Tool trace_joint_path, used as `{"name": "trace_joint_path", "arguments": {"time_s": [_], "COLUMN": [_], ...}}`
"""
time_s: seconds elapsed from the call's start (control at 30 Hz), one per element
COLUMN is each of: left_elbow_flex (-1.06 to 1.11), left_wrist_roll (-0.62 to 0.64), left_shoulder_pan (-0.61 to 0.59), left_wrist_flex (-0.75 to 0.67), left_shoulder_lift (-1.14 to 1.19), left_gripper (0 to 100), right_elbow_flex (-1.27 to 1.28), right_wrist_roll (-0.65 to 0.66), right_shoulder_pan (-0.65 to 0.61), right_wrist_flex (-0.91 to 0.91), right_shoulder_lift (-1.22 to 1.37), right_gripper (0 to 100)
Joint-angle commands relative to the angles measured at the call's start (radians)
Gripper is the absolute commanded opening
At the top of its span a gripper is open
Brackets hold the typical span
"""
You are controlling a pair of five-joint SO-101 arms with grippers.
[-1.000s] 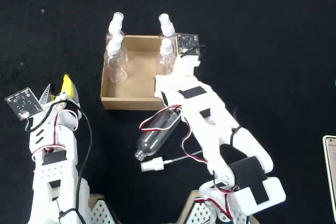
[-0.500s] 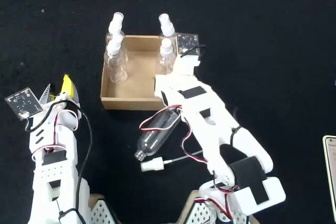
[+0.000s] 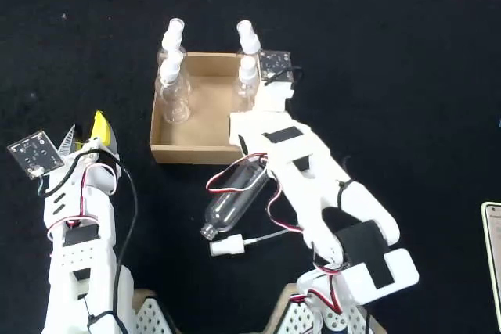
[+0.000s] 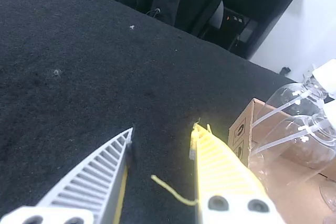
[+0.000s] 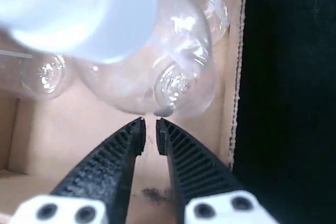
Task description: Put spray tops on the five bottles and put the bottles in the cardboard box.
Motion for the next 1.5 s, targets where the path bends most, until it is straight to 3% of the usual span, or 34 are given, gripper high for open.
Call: {"name": "trace_joint_path", "arguments": {"time_s": [0.0, 1.03, 1.47], "left_elbow_flex": [-0.022, -0.022, -0.024], "left_wrist_roll": [0.003, 0.003, 0.003], "left_shoulder_pan": [-0.01, -0.01, -0.01], "left_wrist_flex": [-0.029, -0.029, -0.029], "left_shoulder_lift": [-0.011, -0.011, -0.011], "left_gripper": [16, 16, 16], "right_elbow_flex": [-0.062, -0.077, -0.079], "right_wrist_roll": [0.011, 0.011, 0.011], "right_shoulder_pan": [0.011, 0.031, 0.023], "right_wrist_flex": [-0.028, -0.133, -0.054], "right_shoulder_lift": [-0.012, 0.028, 0.015], "right_gripper": [1.0, 1.0, 1.0]}}
